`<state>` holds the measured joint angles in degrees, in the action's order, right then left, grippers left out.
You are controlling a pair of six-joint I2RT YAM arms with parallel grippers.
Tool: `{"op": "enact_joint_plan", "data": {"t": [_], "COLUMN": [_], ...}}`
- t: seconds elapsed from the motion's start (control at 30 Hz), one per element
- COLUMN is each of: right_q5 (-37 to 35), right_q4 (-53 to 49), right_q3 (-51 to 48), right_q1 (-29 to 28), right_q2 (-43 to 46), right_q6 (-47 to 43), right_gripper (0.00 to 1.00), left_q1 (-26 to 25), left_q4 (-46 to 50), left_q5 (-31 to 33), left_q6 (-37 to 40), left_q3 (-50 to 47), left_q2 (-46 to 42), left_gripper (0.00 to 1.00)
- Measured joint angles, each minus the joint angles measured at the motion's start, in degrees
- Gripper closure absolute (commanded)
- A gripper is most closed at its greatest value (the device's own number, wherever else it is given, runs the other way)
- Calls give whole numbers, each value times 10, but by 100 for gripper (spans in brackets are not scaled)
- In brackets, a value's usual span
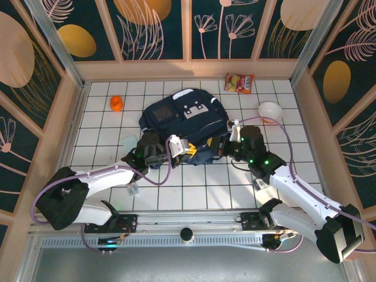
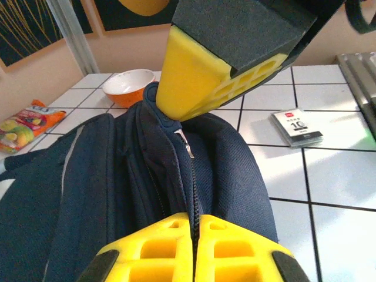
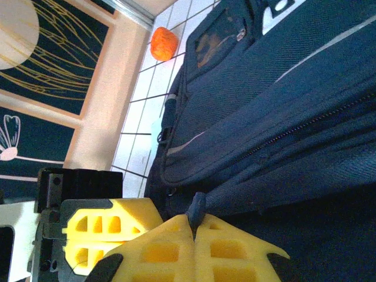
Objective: Pack the student bag
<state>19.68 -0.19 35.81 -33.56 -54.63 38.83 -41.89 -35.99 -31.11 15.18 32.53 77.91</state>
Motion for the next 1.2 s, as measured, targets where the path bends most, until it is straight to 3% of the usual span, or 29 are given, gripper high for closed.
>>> {"op": "enact_joint_plan", "data": {"t": [0.77,0.83,0.93,1.2], "right_q5": [45,47,45,43], "right_q4": [59,59,48,-43], "right_q3": [-2,-1,5,21], "right_q1": [15,16,16,16], "right_q2": [-12,-20,-31,-15], "right_q6": [-40,-40,-41,-51], "right_gripper": [82,76,66,60], "left_q1": [4,4,4,3], "left_q4": [104,115,124,132], "left_q5": [-32,-31,-29,-23], "left_q6": [60,70,84,127], "left_q3": [24,26,30,31], "left_q2": [-12,-12,-12,-12], "left_gripper": [100,100,100,100]}}
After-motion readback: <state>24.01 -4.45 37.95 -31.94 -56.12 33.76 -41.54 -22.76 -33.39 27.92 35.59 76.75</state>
